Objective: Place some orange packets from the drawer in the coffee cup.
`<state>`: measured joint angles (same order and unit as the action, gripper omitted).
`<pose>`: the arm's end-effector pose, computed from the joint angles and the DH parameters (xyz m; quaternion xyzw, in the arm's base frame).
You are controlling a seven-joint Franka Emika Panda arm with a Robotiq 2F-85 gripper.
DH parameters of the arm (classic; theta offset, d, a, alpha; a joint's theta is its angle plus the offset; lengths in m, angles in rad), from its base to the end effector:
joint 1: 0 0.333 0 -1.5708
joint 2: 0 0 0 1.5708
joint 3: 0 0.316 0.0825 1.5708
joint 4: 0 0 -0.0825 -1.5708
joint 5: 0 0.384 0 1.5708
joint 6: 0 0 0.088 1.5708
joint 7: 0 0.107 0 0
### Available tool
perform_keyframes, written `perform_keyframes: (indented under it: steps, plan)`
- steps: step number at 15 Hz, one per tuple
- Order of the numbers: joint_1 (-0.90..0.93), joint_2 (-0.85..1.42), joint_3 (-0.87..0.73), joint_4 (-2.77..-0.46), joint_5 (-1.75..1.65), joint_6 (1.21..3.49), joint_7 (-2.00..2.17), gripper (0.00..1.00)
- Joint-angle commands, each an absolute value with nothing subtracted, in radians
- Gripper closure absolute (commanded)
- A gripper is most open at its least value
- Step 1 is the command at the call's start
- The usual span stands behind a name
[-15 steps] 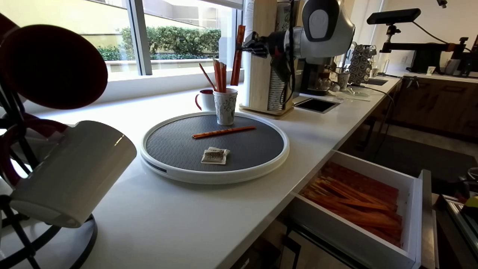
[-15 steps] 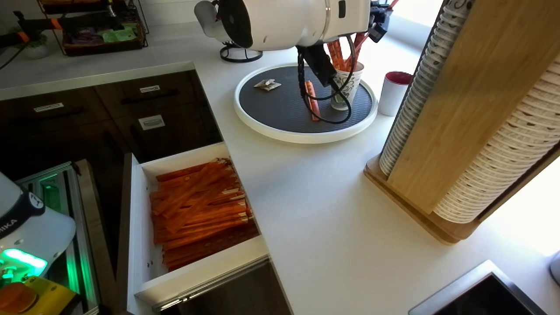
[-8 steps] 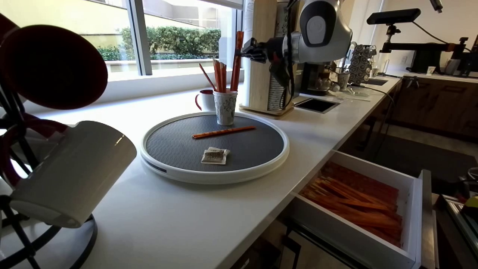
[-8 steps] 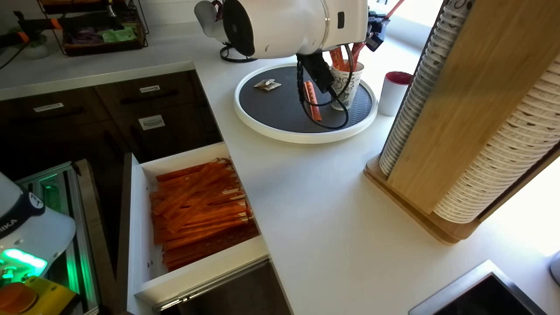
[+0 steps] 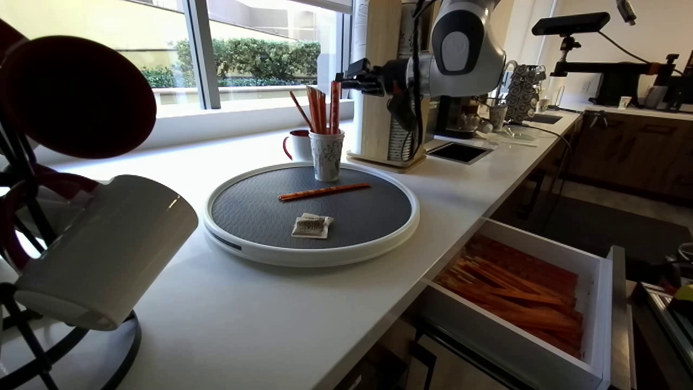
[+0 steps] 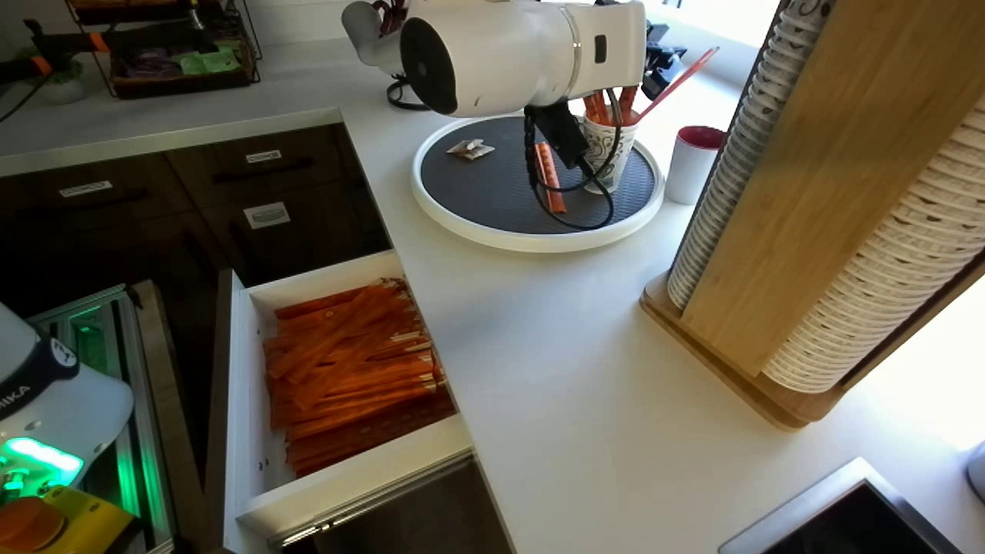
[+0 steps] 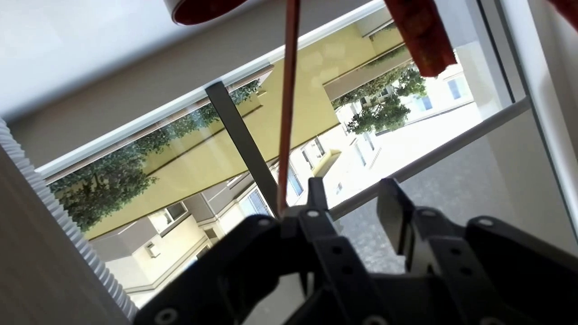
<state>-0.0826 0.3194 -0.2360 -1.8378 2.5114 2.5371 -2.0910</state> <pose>0.6210 -0.2001 0.3849 -0.7208 0.1589 -0.6543 0.1648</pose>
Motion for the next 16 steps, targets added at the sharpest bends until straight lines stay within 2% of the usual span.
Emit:
perform_keyframes:
  steps: [1, 5, 16]
  plan:
    - [-0.087, 0.323, -0.237, -1.838, 2.507, 2.506, -2.089, 0.32]
    - [-0.085, 0.306, -0.236, -1.85, 2.507, 2.505, -2.092, 0.01]
    - [-0.099, 0.136, -0.255, -1.919, 2.376, 2.596, -2.13, 0.0]
